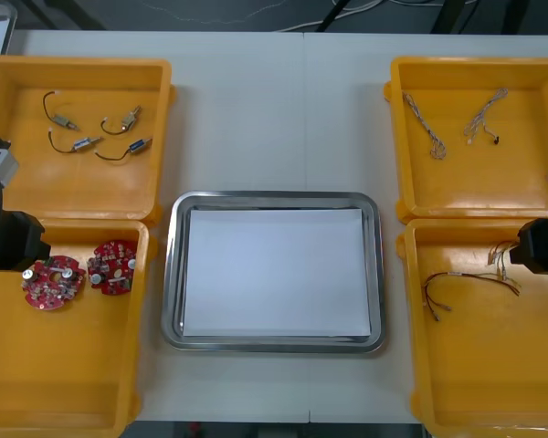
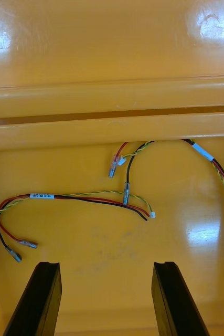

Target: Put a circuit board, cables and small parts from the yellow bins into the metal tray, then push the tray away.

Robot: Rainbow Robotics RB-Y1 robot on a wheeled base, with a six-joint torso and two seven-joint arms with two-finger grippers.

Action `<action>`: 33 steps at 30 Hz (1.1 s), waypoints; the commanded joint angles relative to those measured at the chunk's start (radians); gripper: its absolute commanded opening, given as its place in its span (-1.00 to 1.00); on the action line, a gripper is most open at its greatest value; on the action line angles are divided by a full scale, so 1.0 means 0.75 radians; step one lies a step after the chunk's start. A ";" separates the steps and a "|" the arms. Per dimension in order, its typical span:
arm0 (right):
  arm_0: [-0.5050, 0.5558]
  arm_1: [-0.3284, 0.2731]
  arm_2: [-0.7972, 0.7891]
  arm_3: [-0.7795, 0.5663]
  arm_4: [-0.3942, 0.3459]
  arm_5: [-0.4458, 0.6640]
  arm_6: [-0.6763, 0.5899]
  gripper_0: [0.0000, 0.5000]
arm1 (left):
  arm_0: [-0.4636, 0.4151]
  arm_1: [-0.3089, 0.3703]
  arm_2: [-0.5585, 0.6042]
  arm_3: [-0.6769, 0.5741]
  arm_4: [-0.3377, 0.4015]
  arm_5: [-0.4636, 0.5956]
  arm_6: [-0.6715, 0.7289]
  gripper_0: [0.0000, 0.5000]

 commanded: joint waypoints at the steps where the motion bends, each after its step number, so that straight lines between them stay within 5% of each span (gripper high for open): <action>1: 0.019 0.013 -0.039 -0.020 0.001 0.009 0.017 1.00 | 0.020 0.059 0.034 -0.029 0.009 0.011 -0.093 1.00; 33: 0.019 0.013 -0.039 -0.020 0.001 0.009 0.017 1.00 | 0.020 0.059 0.034 -0.029 0.009 0.011 -0.093 1.00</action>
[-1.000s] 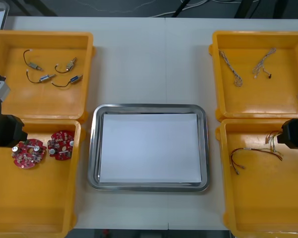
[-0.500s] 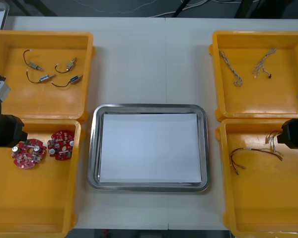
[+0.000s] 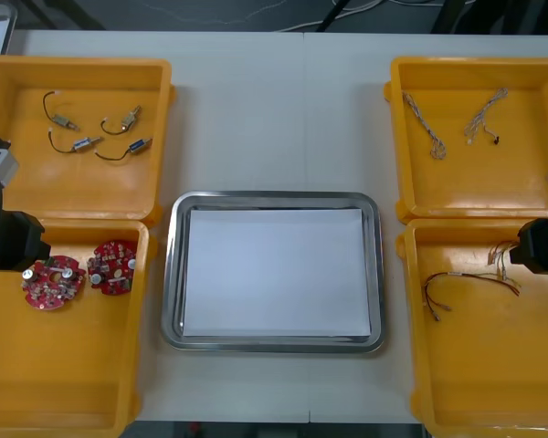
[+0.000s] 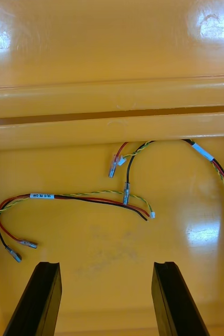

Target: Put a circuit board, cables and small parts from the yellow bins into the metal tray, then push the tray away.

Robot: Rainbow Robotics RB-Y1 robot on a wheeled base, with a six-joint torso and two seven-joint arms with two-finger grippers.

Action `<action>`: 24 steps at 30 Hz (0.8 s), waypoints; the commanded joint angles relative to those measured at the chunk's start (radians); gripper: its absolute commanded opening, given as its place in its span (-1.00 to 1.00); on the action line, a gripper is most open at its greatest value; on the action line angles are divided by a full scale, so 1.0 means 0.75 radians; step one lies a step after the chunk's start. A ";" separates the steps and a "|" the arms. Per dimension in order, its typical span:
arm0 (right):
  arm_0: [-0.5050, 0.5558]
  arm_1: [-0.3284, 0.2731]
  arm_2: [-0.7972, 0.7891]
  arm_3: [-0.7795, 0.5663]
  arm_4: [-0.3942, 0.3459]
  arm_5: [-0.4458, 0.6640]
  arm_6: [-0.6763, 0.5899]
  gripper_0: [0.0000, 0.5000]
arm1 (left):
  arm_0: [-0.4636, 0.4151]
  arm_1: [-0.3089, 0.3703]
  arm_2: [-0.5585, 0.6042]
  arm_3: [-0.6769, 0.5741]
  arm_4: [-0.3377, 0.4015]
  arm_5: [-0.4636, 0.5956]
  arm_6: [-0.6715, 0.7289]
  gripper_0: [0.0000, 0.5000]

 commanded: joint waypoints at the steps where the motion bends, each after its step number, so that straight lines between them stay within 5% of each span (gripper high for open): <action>1: 0.019 0.013 -0.039 -0.020 0.001 0.009 0.017 1.00 | 0.020 0.059 0.034 -0.029 0.009 0.011 -0.093 1.00; 24: 0.019 0.013 -0.039 -0.020 0.001 0.009 0.017 1.00 | 0.020 0.059 0.034 -0.029 0.009 0.011 -0.093 1.00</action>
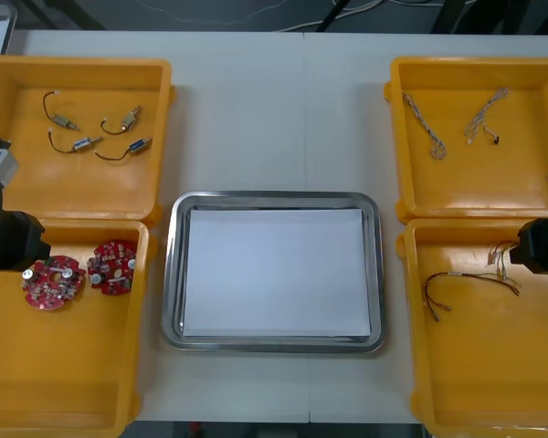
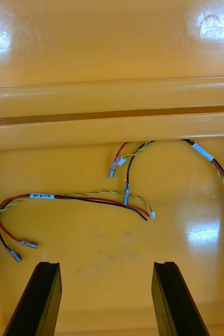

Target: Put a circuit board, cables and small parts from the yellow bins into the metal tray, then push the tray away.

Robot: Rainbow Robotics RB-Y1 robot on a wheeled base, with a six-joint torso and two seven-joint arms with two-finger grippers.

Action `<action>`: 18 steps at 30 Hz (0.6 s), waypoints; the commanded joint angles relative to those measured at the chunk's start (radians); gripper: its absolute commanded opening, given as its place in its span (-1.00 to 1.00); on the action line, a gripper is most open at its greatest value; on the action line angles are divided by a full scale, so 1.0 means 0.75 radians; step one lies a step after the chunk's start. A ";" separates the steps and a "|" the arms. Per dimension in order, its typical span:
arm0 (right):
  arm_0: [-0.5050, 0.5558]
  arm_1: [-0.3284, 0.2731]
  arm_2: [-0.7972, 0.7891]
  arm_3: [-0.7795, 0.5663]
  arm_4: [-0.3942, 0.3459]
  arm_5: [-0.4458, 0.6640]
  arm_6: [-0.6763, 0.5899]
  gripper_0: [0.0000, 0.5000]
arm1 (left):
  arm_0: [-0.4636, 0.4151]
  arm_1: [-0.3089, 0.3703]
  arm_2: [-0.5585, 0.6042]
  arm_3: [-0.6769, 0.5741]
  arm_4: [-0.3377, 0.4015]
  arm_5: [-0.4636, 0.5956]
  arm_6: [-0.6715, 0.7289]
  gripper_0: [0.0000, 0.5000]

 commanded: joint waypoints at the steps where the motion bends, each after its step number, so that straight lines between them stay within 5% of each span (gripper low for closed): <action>1: 0.019 0.013 -0.039 -0.020 0.001 0.009 0.017 1.00 | 0.020 0.059 0.034 -0.029 0.009 0.011 -0.093 1.00; 18: 0.019 0.013 -0.039 -0.020 0.001 0.009 0.017 1.00 | 0.020 0.059 0.034 -0.029 0.009 0.011 -0.093 1.00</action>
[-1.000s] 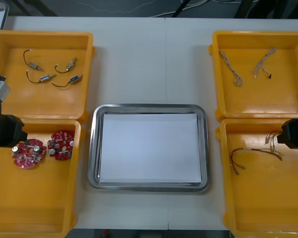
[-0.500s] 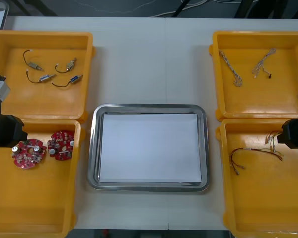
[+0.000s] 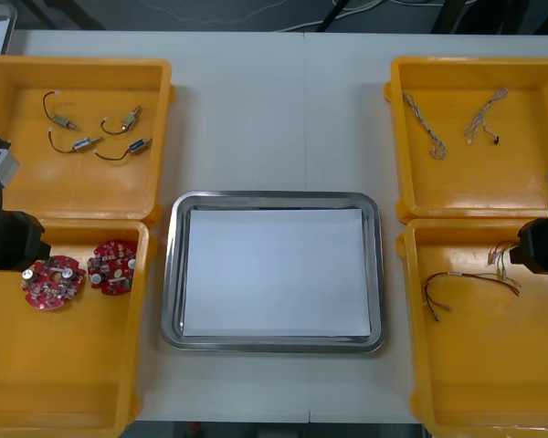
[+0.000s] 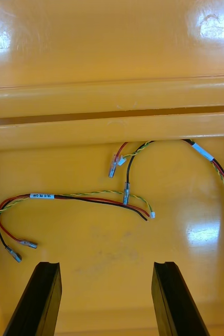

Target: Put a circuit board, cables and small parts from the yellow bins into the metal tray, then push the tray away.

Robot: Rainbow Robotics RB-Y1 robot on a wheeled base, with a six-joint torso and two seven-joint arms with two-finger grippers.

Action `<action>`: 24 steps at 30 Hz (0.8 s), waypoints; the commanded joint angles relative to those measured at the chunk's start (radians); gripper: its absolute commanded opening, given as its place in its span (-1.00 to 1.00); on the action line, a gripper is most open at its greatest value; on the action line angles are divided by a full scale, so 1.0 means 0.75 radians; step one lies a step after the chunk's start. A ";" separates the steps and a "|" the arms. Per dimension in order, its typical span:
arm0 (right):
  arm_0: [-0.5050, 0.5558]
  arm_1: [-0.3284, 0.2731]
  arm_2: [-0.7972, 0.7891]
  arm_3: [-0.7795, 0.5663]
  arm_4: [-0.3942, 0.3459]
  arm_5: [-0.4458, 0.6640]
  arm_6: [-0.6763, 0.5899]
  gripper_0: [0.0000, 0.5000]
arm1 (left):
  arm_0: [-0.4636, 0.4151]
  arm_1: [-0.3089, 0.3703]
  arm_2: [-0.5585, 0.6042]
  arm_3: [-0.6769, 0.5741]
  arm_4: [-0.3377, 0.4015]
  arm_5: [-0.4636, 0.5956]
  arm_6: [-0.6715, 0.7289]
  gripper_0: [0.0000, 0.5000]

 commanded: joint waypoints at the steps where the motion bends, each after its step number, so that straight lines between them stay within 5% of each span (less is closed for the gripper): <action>1: 0.019 0.013 -0.039 -0.020 0.001 0.009 0.017 1.00 | 0.020 0.059 0.034 -0.029 0.009 0.011 -0.093 1.00; 24: 0.019 0.013 -0.039 -0.020 0.001 0.009 0.017 1.00 | 0.020 0.059 0.034 -0.029 0.009 0.011 -0.093 1.00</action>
